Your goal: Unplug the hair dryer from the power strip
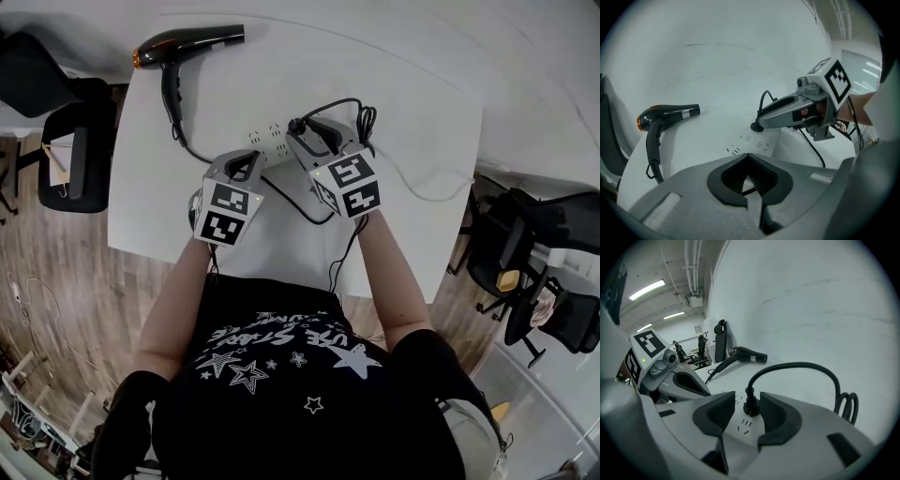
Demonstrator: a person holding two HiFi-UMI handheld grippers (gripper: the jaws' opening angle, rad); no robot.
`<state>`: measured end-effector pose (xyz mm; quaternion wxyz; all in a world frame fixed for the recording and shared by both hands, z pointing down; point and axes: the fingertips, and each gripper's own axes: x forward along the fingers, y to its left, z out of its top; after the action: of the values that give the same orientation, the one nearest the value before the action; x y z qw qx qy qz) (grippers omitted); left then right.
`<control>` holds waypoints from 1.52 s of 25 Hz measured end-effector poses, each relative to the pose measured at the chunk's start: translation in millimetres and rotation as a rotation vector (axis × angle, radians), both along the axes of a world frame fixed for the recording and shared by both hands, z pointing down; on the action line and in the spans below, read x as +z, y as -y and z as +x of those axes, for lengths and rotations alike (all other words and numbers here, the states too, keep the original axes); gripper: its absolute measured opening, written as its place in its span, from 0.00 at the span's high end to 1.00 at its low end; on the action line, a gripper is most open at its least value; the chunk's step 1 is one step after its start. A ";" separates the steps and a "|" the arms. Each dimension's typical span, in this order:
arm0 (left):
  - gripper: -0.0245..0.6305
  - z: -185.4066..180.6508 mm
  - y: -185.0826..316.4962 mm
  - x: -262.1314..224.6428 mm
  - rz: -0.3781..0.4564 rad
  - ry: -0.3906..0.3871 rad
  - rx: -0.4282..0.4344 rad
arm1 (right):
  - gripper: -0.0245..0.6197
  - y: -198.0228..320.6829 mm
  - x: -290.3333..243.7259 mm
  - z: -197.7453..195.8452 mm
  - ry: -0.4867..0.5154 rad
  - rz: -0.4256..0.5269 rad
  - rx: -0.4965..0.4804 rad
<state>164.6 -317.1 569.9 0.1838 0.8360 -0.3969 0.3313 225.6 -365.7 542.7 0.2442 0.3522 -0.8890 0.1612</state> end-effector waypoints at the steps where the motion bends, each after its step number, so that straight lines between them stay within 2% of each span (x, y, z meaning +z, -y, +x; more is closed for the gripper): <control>1: 0.95 -0.2 0.2 0.1 -0.003 -0.005 0.001 | 0.69 0.9 0.7 -2.6 -0.005 0.005 -0.004; 4: 0.95 -0.7 0.7 0.5 -0.017 -0.022 0.008 | 0.70 4.4 3.9 -7.5 -0.049 0.025 -0.017; 7: 0.95 -1.0 0.5 1.5 -0.047 -0.044 0.005 | 0.77 9.1 6.8 -7.6 -0.097 0.047 -0.015; 9: 0.95 -1.8 0.7 1.5 -0.065 -0.050 0.005 | 0.77 11.5 6.4 -7.5 -0.112 0.050 -0.005; 14: 0.95 1.7 0.9 -0.1 -0.033 0.053 0.059 | 0.80 12.7 8.6 -5.1 -0.075 0.001 -0.015; 17: 0.95 2.3 0.2 0.9 -0.041 0.093 0.052 | 0.82 13.5 8.8 -4.2 -0.047 -0.022 0.004; 21: 0.95 1.8 1.5 2.7 -0.053 0.123 0.033 | 0.83 11.9 8.3 -7.3 -0.146 0.016 0.009; 23: 0.95 1.0 2.1 2.9 -0.063 0.115 0.018 | 0.83 10.8 7.3 -9.5 -0.220 0.057 -0.004; 25: 0.95 1.1 2.0 2.2 -0.077 0.099 0.004 | 0.83 9.5 6.8 -9.7 -0.245 0.075 -0.011; 30: 0.95 0.5 2.0 3.1 -0.105 0.056 -0.021 | 0.83 11.3 9.3 -4.8 -0.092 0.001 0.000; 35: 0.95 3.6 1.3 3.8 -0.094 0.095 0.008 | 0.83 13.5 9.6 4.6 0.054 -0.087 0.105; 38: 0.95 4.2 1.4 4.3 -0.100 0.099 0.011 | 0.83 13.9 9.4 5.8 0.058 -0.091 0.110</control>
<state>168.8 -318.4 574.2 0.2038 0.8106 -0.3838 0.3926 231.4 -379.6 552.1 0.2247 0.3841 -0.8669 0.2248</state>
